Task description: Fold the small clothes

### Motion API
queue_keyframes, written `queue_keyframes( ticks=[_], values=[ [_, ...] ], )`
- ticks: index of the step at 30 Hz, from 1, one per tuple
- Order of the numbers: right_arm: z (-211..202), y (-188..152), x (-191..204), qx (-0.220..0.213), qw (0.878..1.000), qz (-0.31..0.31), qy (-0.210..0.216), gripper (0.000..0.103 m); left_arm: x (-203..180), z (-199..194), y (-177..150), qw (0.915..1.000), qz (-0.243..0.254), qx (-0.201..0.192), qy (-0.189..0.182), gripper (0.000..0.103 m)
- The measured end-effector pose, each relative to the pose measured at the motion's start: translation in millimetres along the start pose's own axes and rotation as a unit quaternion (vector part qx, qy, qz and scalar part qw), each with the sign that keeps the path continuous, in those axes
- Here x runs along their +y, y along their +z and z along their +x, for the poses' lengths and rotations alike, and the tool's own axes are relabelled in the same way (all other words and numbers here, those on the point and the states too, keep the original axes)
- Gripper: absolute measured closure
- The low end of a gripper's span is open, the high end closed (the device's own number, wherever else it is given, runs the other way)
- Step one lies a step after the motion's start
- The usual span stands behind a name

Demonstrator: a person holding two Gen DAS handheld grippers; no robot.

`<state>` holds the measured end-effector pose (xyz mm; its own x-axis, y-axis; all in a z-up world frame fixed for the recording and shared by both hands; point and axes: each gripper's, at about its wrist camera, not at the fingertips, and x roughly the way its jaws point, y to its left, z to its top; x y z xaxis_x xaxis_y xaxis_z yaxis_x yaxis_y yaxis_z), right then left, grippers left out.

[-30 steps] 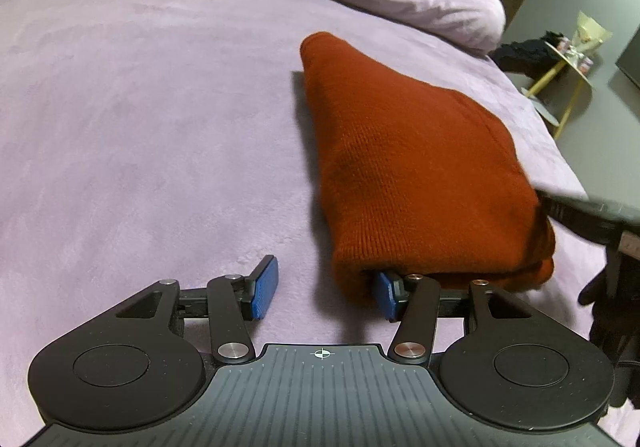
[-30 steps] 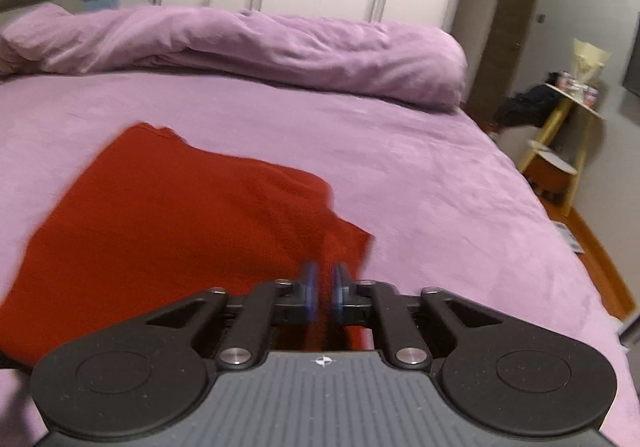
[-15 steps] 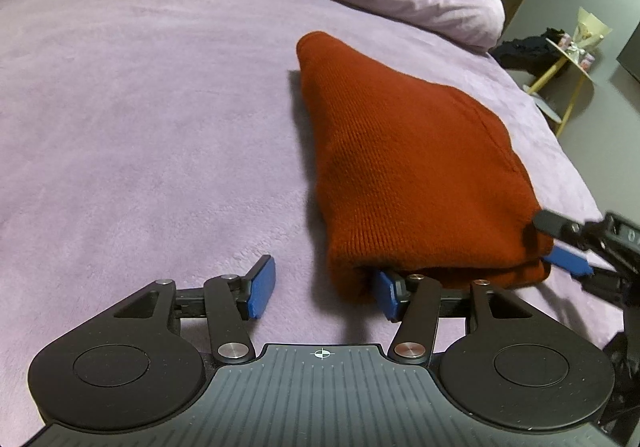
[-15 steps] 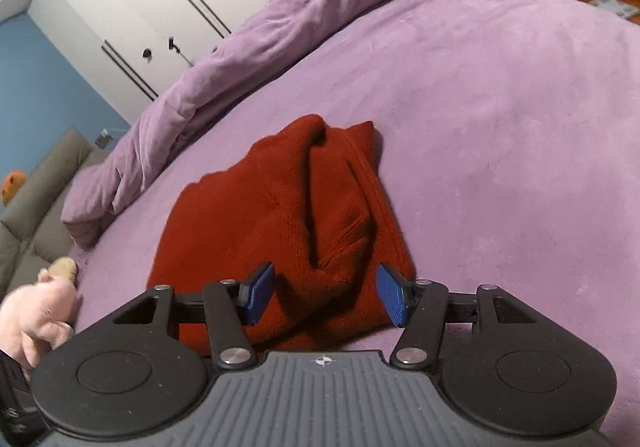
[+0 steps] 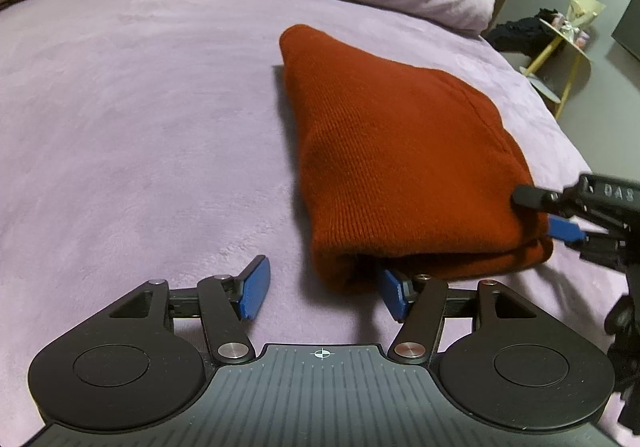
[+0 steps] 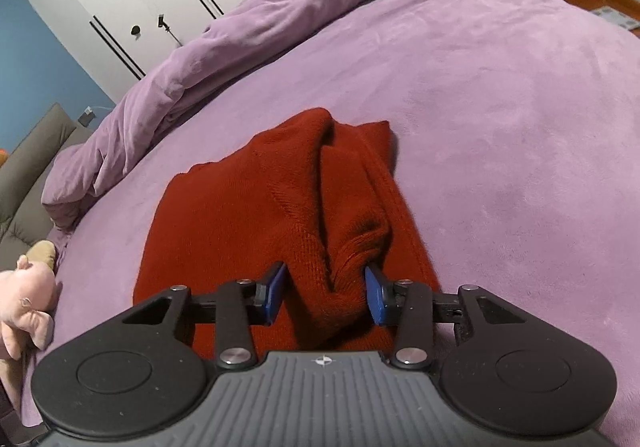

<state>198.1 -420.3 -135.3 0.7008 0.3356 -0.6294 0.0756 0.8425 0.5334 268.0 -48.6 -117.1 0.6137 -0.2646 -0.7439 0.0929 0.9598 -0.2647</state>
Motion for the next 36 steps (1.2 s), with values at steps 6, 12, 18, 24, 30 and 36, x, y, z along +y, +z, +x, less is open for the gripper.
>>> queue_keyframes(
  ticks=[6, 12, 18, 24, 30, 36],
  values=[
    [0, -11, -8, 0.004, 0.999, 0.028, 0.025, 0.059, -1, 1, 2, 1.0000, -0.003, 0.001, 0.004, 0.039],
    [15, -9, -12, 0.013, 0.994, 0.077, 0.075, 0.080, -3, 2, 2, 1.0000, -0.001, 0.002, 0.008, 0.039],
    [0, -9, 18, -0.048, 0.999, -0.011, 0.007, 0.087, 3, -2, 5, 0.9998, -0.013, -0.007, 0.016, 0.039],
    [-26, -16, 24, -0.104, 0.993, -0.049, -0.027, 0.088, 7, -5, 4, 0.9998, -0.022, -0.001, 0.001, 0.039],
    [-1, -24, 5, -0.049, 0.997, -0.037, -0.056, 0.087, 15, -9, 1, 0.9998, -0.019, 0.004, -0.001, 0.037],
    [-11, -14, -5, -0.026, 0.999, -0.016, -0.025, 0.079, 27, -27, 3, 1.0000, -0.006, -0.003, -0.001, 0.037]
  ],
)
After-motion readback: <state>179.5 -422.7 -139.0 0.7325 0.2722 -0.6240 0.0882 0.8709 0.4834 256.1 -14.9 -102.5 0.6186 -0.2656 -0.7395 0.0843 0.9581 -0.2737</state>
